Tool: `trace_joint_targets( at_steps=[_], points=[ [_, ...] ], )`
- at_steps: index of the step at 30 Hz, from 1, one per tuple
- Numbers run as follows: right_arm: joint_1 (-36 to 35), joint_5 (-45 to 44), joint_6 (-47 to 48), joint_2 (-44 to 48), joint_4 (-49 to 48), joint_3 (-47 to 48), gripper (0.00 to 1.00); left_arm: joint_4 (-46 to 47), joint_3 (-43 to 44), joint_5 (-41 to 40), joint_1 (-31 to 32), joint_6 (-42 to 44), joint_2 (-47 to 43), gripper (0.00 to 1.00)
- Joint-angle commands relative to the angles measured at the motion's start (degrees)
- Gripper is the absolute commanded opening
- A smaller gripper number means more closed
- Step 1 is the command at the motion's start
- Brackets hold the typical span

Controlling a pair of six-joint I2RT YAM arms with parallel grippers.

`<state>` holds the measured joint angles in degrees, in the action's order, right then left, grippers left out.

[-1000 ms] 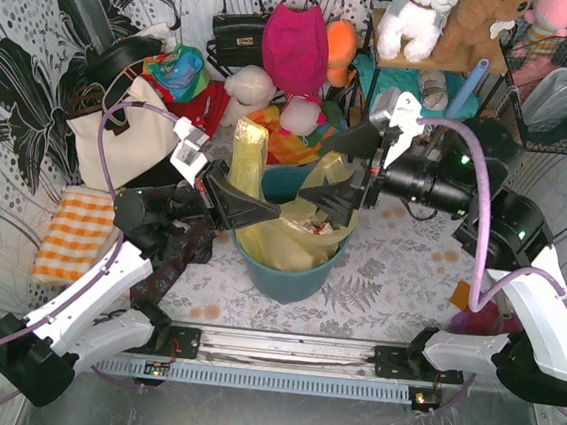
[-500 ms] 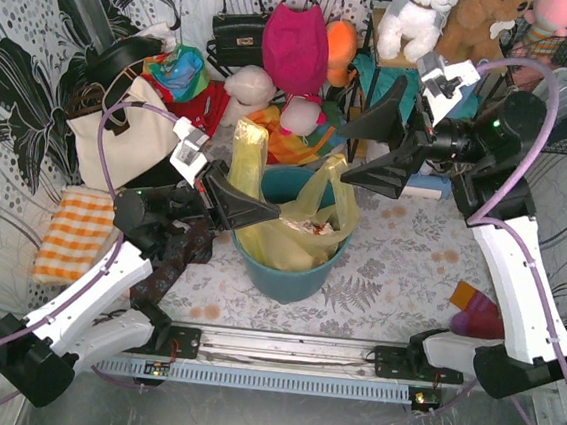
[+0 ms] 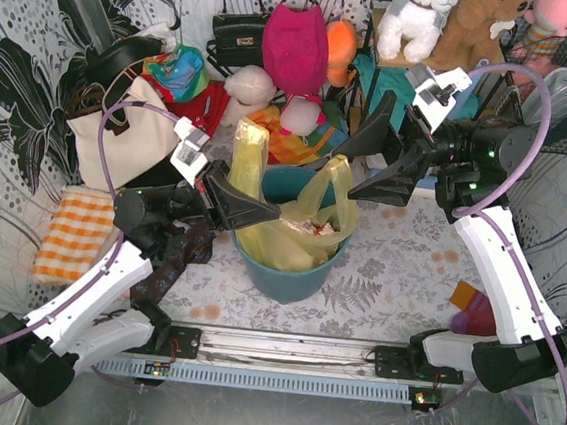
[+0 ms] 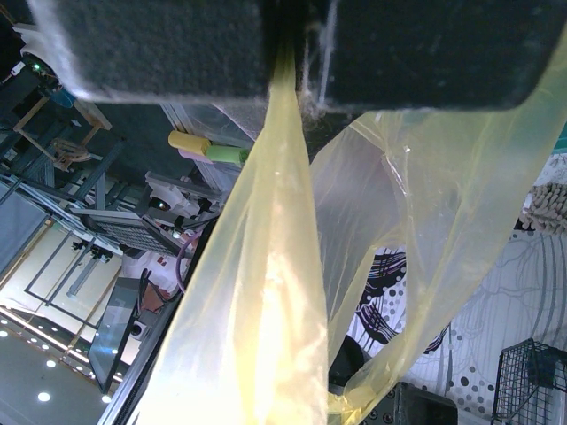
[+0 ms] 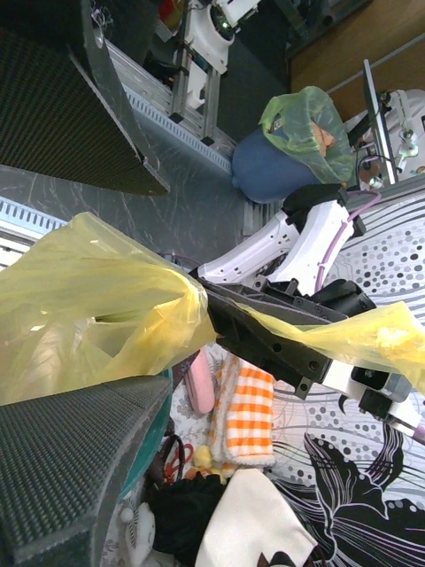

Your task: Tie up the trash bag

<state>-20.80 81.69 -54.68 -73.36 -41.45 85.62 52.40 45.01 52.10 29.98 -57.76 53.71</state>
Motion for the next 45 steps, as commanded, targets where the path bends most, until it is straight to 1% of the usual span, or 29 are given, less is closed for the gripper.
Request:
trace_joint_targets(
  at_steps=[1,4,10,12,14,16,18,19,20,22,24,26,28,29,32,34,36,38,40,42,43,45],
  points=[
    [-0.05,-0.17,-3.35,-0.47,-7.17,-0.91,0.82,1.56,1.83,0.20,0.36,0.28,-0.10,0.00],
    [-0.83,-0.45,-4.82,-1.04,-9.69,-1.41,0.82,1.59,1.92,0.20,0.51,0.28,-0.04,0.00],
    [-2.49,-0.88,-4.48,-2.19,-9.53,-1.54,0.83,1.41,2.10,0.55,0.51,0.20,-0.14,0.00],
    [-2.49,-1.01,-4.12,-2.31,-8.69,-1.81,0.82,1.39,1.89,0.55,0.46,0.12,-0.34,0.00],
    [-2.49,-1.45,-2.38,-2.46,-6.43,-1.86,0.74,1.41,1.63,0.68,0.60,0.05,-0.60,0.00],
    [-2.52,-1.98,-1.03,-2.49,-4.97,-2.24,0.71,1.40,1.09,1.08,0.68,-0.24,-1.10,0.00],
    [-2.49,-2.73,-0.13,-2.49,-3.81,-2.45,0.58,1.41,0.07,1.57,0.86,-0.50,-1.94,0.00],
    [-2.49,-3.18,0.06,-2.49,-3.37,-2.63,0.48,1.43,-0.60,1.86,0.87,-0.51,-2.52,0.00],
    [-2.45,-3.54,0.07,-2.42,-3.14,-2.77,0.42,1.47,-1.31,2.22,0.95,-0.51,-3.08,0.00],
    [-2.49,-4.63,0.43,-1.89,-2.74,-3.36,0.33,0.71,-2.57,2.68,0.94,-0.31,-4.22,0.00],
    [-2.49,-6.74,3.12,-1.05,1.28,-3.36,0.23,-1.26,-3.57,2.75,0.96,0.36,-5.38,0.04],
    [-2.49,-9.36,8.86,0.11,8.26,-2.88,0.13,-3.79,-4.51,2.68,0.97,1.66,-6.65,0.09],
    [-2.49,-12.13,14.28,1.70,15.41,-2.52,0.08,-6.68,-5.36,2.30,0.99,3.09,-8.10,0.14],
    [-2.45,-13.41,16.80,2.65,19.49,-2.60,0.06,-8.21,-5.66,2.11,1.03,3.86,-9.25,0.15],
    [-2.49,-18.05,22.75,6.08,26.75,-3.53,0.04,-13.16,-6.49,1.27,1.03,6.58,-11.68,0.18],
    [-2.49,-21.78,25.75,8.60,30.80,-4.40,0.03,-16.91,-6.75,0.16,1.03,8.75,-13.15,0.23],
    [-2.49,-25.61,27.44,11.27,32.99,-5.97,0.02,-20.10,-6.97,-1.33,1.05,10.35,-14.39,0.32],
    [-2.49,-28.03,27.86,14.13,33.13,-7.80,0.02,-20.40,-7.48,-2.42,1.05,10.58,-15.28,0.42],
    [-2.49,-29.81,27.32,16.24,32.27,-9.65,0.02,-19.77,-7.76,-3.20,1.04,10.37,-15.82,0.50],
    [-2.49,-30.95,25.86,18.28,29.77,-11.95,0.03,-19.24,-7.90,-4.22,1.05,10.21,-16.28,0.61],
    [-2.49,-31.46,24.82,19.25,27.77,-13.85,0.03,-19.00,-7.88,-4.86,1.05,10.23,-16.43,0.68],
    [-2.49,-31.71,21.98,20.84,22.99,-16.55,0.04,-19.27,-7.72,-6.25,1.05,10.54,-16.72,0.80]
  ],
)
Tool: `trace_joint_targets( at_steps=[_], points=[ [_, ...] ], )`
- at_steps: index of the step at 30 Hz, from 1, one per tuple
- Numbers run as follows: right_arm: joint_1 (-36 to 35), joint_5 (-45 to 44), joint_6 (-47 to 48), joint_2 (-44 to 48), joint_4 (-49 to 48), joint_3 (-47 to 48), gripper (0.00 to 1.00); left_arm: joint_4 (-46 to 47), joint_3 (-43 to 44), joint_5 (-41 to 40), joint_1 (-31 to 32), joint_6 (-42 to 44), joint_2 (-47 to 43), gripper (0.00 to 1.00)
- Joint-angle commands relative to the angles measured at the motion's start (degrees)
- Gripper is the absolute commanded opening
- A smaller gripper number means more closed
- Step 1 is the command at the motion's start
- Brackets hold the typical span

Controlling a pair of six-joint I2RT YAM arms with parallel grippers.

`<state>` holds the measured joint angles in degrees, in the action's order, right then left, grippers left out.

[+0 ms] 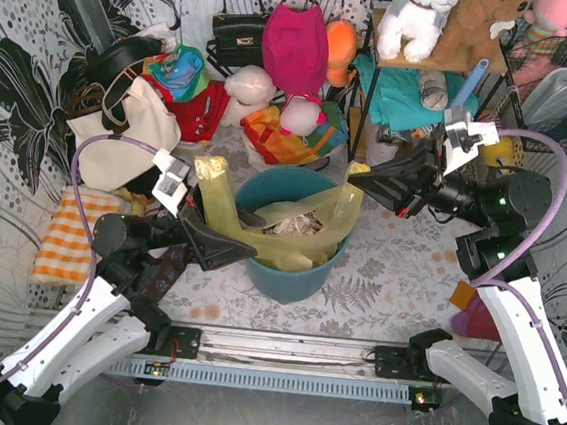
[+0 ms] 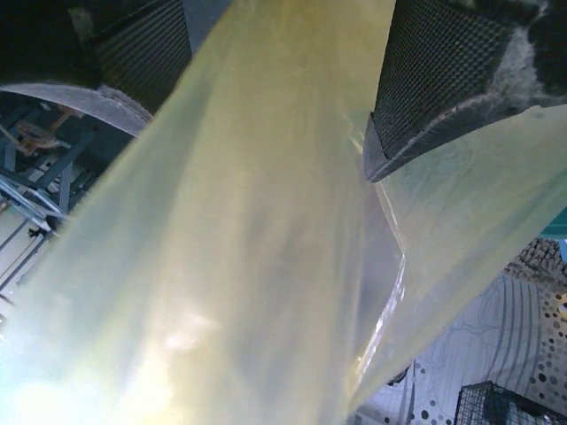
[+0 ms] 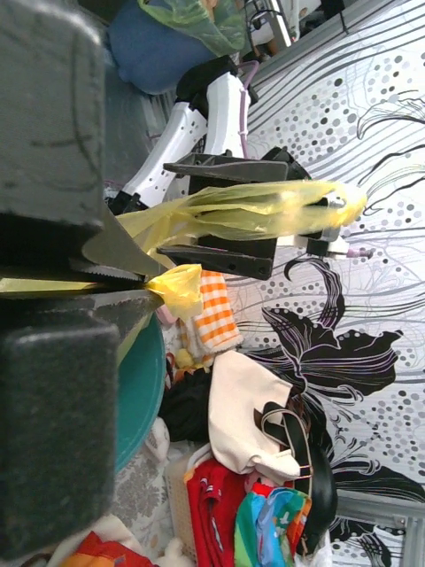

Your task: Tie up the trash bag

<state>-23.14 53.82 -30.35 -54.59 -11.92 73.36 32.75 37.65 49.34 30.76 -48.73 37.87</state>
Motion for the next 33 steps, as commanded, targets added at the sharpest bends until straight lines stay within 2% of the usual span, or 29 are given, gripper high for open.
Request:
trace_joint_targets(
  at_steps=[1,6,13,22,28,33],
  points=[
    [-0.14,-4.08,-3.98,2.70,-9.00,-5.57,0.04,-0.10,-0.05,-4.37,0.26,1.90,-1.11,0.84],
    [-0.16,-4.24,-9.60,4.20,-16.37,-9.01,0.07,-3.23,2.36,-8.30,0.26,2.67,-0.61,0.89],
    [-0.15,-10.81,-7.26,6.19,-13.24,-8.88,0.07,-4.97,7.26,-10.11,0.26,1.54,0.03,0.97],
    [-0.16,-19.09,-6.65,6.59,-12.99,-8.83,0.07,-12.12,14.06,-14.18,0.21,2.29,3.43,0.98],
    [-0.16,-22.92,-6.18,5.72,-11.69,-8.15,0.07,-23.93,17.52,-21.62,0.24,6.39,5.68,0.95],
    [-0.16,-26.90,-4.24,2.86,-7.61,-5.31,0.07,-27.69,19.04,-26.87,0.25,7.28,7.22,0.90]
  ],
)
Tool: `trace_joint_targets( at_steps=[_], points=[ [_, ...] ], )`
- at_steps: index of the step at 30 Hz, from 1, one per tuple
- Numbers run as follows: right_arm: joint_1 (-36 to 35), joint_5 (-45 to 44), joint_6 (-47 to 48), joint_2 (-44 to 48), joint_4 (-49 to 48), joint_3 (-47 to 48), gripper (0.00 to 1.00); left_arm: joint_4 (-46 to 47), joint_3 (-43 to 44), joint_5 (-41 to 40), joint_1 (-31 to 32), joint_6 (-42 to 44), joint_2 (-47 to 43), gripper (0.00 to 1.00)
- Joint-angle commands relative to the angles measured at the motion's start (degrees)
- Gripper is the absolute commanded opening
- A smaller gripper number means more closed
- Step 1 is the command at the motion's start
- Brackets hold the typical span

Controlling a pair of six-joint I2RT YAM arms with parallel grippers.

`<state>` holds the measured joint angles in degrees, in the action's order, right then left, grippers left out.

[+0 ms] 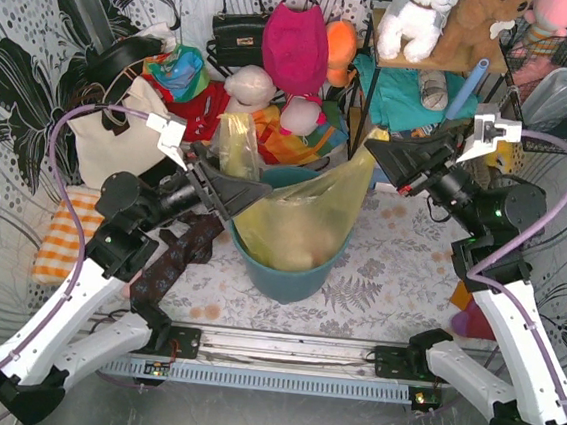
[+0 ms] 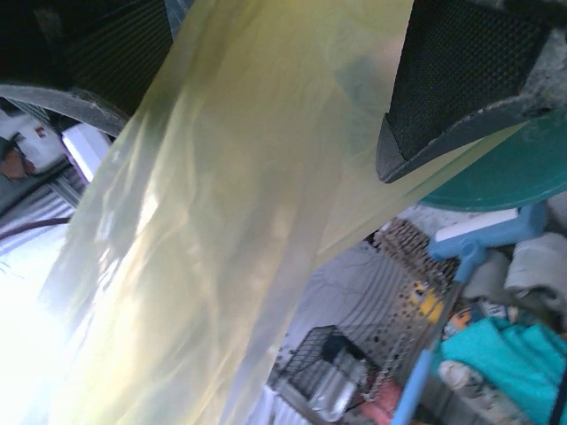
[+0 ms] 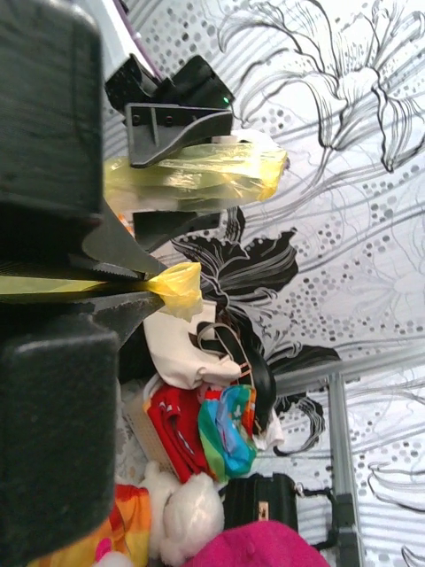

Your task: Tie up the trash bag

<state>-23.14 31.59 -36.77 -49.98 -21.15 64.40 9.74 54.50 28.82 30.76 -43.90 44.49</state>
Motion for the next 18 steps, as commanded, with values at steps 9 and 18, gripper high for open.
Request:
trace_joint_targets(
  at_steps=[9,18],
  points=[
    [-0.16,-9.77,5.62,-8.25,5.66,8.25,0.06,-10.24,5.57,-14.46,0.20,2.62,3.69,0.89],
    [-0.16,-15.85,6.47,-12.08,5.84,9.38,0.07,-19.55,9.87,-25.29,0.17,2.49,4.79,0.91]
  ],
)
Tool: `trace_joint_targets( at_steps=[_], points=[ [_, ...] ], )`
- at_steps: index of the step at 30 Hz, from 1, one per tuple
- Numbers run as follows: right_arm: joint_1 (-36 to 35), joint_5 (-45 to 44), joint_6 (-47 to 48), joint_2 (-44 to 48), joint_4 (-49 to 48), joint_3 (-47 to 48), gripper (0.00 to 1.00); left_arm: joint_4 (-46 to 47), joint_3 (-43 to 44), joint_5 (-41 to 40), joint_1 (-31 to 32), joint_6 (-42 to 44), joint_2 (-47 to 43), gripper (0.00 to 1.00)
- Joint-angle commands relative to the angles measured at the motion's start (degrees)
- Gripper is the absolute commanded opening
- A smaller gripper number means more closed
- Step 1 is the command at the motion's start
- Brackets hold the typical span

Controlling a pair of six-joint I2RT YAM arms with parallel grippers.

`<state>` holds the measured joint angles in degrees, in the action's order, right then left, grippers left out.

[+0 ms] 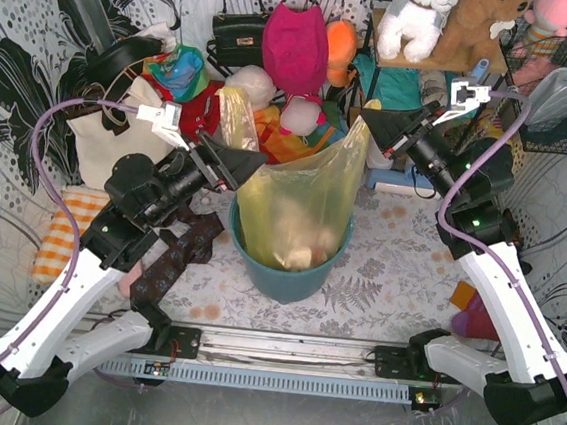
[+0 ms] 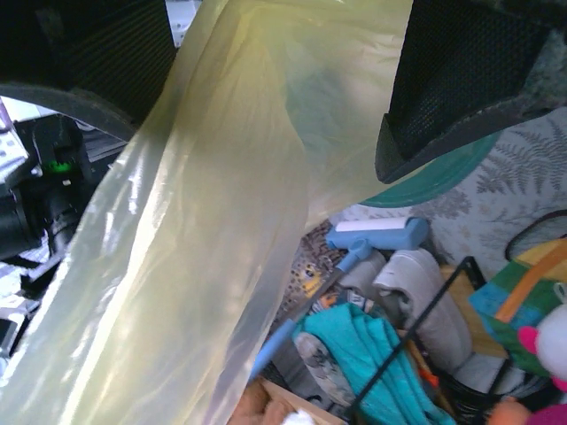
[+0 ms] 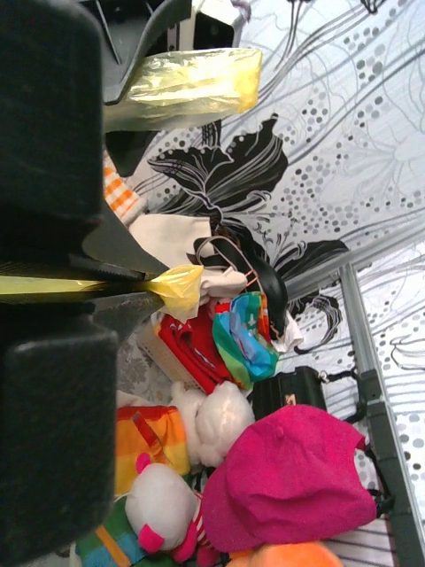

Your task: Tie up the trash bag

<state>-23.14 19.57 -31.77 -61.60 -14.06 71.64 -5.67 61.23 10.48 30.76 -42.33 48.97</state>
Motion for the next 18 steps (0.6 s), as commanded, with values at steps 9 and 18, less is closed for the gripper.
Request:
trace_joint_targets(
  at_steps=[9,18],
  points=[
    [-0.16,-3.99,0.50,-2.11,-2.94,2.12,0.07,-1.71,2.01,-2.81,0.17,-2.04,4.24,0.90],
    [-0.15,-4.59,0.33,-2.33,-2.59,2.02,0.08,4.45,0.73,4.53,0.26,-4.76,4.80,0.65]
  ],
)
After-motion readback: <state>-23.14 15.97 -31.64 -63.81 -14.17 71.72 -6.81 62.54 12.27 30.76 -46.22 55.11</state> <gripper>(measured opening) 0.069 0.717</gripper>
